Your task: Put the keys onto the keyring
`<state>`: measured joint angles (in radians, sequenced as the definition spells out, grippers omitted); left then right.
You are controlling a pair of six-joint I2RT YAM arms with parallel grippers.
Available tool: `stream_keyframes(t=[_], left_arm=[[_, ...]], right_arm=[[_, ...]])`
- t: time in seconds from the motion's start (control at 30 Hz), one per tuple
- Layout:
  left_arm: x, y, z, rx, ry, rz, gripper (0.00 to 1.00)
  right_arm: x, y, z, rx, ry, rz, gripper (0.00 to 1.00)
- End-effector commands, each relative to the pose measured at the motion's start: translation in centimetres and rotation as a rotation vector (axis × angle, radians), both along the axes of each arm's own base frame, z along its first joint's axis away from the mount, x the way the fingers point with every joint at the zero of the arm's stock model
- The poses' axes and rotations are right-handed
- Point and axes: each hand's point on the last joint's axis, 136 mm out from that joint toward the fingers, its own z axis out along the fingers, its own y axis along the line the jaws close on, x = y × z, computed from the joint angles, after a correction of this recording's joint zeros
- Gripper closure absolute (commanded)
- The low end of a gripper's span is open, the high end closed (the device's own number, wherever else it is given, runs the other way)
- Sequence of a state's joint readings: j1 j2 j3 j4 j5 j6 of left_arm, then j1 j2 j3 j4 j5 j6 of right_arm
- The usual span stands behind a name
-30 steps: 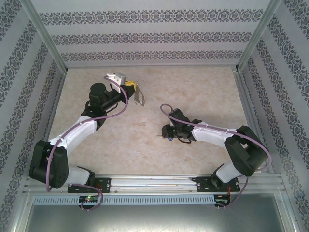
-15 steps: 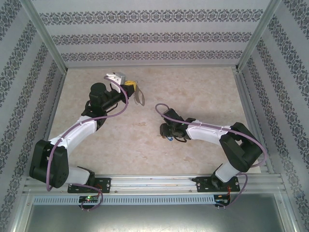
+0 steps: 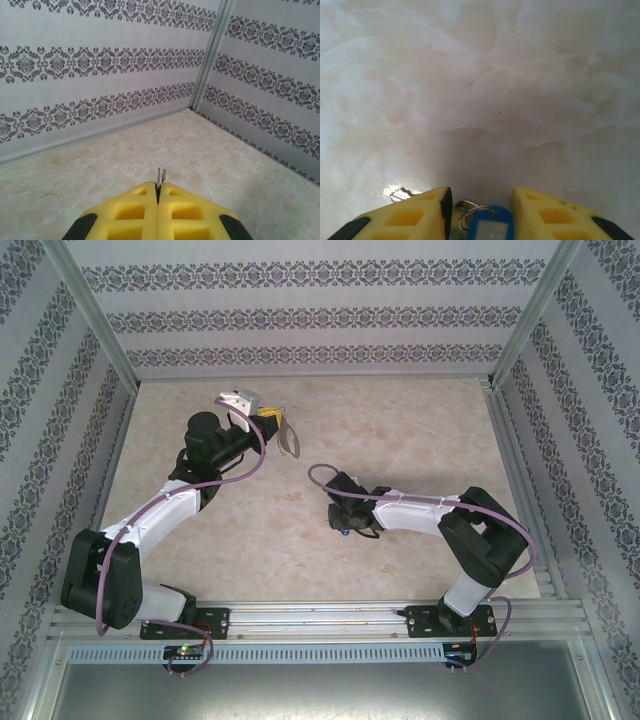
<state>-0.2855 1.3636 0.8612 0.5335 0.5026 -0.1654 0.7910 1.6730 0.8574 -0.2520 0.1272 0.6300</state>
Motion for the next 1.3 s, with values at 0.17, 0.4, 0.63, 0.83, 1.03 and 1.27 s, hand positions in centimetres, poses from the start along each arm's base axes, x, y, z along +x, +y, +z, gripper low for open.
stream_keyframes(t=[0.17,0.4,0.63,0.83,1.03,1.27], left_arm=[[0.4,0.5,1.4,-0.027,-0.065,0.015,1.0],[0.4,0.4,1.6,-0.041,-0.061,0.009,1.0],[0.3,0.4,1.8,-0.049,-0.062,0.007,1.0],[0.2,0.4,1.9,-0.049,-0.062,0.009,1.0],[0.3,0.5,1.9,-0.049,-0.065,0.013,1.0],[0.4,0.3,1.9,-0.054,-0.062,0.003,1.0]], right_arm=[[-0.3,-1.1,0.2,-0.066,-0.022,0.01,0.72],[0.0,-1.0,1.4,-0.05,-0.058,0.024,0.89],[0.4,-0.2,2.0,-0.025,-0.088,0.062,1.0],[-0.1,-0.8,2.4,-0.019,-0.071,0.025,0.78],[-1.9,-1.8,2.0,0.005,-0.016,-0.028,0.7],[-3.2,-2.5,1.2,-0.004,-0.006,0.018,0.66]])
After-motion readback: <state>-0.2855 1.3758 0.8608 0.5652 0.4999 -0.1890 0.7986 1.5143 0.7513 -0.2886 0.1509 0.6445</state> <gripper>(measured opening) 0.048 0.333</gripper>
